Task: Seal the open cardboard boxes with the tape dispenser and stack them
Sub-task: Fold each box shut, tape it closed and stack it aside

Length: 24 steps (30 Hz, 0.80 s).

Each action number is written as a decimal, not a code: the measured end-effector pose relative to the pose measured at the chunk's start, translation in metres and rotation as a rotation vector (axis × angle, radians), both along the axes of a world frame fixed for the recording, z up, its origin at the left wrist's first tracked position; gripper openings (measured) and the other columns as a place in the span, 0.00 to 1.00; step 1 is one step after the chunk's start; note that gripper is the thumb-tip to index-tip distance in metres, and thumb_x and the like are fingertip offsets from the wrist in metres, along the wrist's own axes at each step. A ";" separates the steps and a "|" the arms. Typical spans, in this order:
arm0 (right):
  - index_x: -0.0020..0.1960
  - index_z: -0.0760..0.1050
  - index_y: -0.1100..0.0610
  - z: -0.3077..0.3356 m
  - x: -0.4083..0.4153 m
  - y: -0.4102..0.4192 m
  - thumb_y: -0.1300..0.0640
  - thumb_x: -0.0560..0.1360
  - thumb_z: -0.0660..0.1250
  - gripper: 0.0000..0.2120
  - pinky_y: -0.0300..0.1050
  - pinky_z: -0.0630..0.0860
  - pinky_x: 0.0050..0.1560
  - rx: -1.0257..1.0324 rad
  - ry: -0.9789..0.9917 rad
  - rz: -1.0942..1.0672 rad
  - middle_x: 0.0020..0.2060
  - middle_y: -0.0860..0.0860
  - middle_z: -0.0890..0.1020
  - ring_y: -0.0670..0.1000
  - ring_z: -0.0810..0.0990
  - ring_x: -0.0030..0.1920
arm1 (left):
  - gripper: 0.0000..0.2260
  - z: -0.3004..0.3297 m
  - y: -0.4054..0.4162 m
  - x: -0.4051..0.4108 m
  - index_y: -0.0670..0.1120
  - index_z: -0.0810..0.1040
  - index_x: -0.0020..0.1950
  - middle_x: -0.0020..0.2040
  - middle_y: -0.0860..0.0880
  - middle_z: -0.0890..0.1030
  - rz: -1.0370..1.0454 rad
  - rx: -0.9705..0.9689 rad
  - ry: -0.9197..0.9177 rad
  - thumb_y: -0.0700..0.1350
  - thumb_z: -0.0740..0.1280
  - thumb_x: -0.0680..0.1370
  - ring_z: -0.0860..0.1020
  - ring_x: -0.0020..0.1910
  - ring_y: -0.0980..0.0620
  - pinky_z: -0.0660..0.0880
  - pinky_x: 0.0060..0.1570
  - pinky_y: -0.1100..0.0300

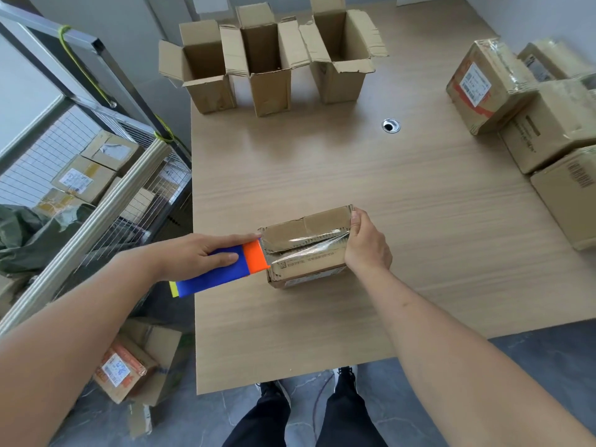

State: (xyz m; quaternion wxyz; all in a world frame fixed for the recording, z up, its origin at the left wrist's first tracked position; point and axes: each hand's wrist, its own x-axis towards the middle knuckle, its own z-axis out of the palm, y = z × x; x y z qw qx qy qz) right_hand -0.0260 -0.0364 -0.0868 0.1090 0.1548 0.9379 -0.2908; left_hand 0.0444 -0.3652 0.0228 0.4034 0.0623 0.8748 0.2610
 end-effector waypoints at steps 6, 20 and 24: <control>0.65 0.69 0.40 0.001 0.000 -0.001 0.35 0.84 0.42 0.22 0.50 0.69 0.45 0.005 -0.006 -0.006 0.51 0.53 0.82 0.57 0.73 0.44 | 0.22 -0.012 -0.007 0.003 0.81 0.56 0.73 0.77 0.72 0.62 -0.022 0.091 0.030 0.58 0.58 0.85 0.64 0.77 0.58 0.60 0.77 0.49; 0.65 0.68 0.42 0.008 0.003 -0.010 0.39 0.85 0.47 0.17 0.52 0.69 0.46 0.225 0.125 0.018 0.57 0.54 0.75 0.60 0.75 0.49 | 0.21 -0.042 -0.045 0.010 0.82 0.59 0.70 0.70 0.77 0.64 0.029 0.106 0.045 0.57 0.59 0.85 0.67 0.72 0.60 0.62 0.72 0.57; 0.62 0.76 0.54 0.022 0.009 -0.031 0.66 0.77 0.67 0.16 0.50 0.69 0.42 0.573 0.494 0.123 0.48 0.58 0.75 0.59 0.75 0.42 | 0.22 -0.046 -0.030 0.010 0.83 0.57 0.70 0.72 0.78 0.61 -0.002 0.084 0.084 0.57 0.59 0.85 0.65 0.71 0.60 0.61 0.69 0.64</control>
